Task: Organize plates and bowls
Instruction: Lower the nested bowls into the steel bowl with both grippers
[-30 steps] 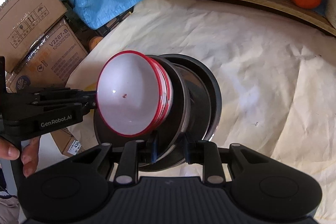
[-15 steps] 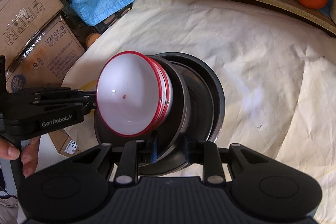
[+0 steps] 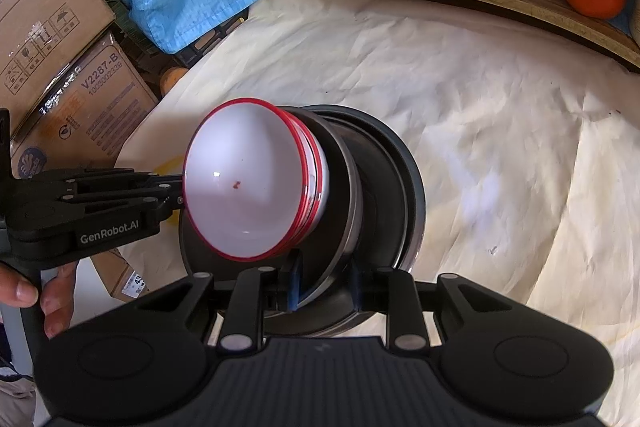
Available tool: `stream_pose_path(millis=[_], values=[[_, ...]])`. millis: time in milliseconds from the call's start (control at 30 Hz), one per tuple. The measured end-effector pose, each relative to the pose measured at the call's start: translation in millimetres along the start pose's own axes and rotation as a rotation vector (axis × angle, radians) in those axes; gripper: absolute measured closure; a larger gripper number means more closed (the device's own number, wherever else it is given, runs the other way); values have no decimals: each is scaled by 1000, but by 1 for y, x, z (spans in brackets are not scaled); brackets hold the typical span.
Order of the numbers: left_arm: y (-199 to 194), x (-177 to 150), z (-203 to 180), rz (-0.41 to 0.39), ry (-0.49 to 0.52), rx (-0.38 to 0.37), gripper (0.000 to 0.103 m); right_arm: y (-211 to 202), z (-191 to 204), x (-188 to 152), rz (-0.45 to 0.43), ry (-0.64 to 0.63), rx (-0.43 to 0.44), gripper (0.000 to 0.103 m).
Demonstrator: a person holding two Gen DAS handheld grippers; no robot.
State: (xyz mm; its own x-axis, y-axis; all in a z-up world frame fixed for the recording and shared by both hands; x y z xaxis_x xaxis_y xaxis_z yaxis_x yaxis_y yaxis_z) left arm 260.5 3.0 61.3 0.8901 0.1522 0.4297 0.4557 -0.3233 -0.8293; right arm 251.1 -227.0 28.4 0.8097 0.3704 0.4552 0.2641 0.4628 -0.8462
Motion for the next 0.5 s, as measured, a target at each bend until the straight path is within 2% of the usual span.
stream_pose_path(millis=[500], values=[[2, 4, 0, 2, -5, -1, 98, 2, -1, 3, 1, 5, 4, 76]])
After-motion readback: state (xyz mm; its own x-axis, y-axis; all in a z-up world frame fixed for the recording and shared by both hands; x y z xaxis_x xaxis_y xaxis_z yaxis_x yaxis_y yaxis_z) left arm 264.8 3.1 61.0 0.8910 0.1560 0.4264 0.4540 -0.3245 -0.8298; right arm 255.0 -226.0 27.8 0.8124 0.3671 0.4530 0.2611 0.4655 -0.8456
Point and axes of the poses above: each gripper's, at about its wrist camera, not at the fingertips, and y roughly the way its jaws point, z to its left, x to its top, the point moved 3 cm from there along y, roughly the way its jaws point, and after that the axes turned 13 degrees about -y, right-handed, at the moved point
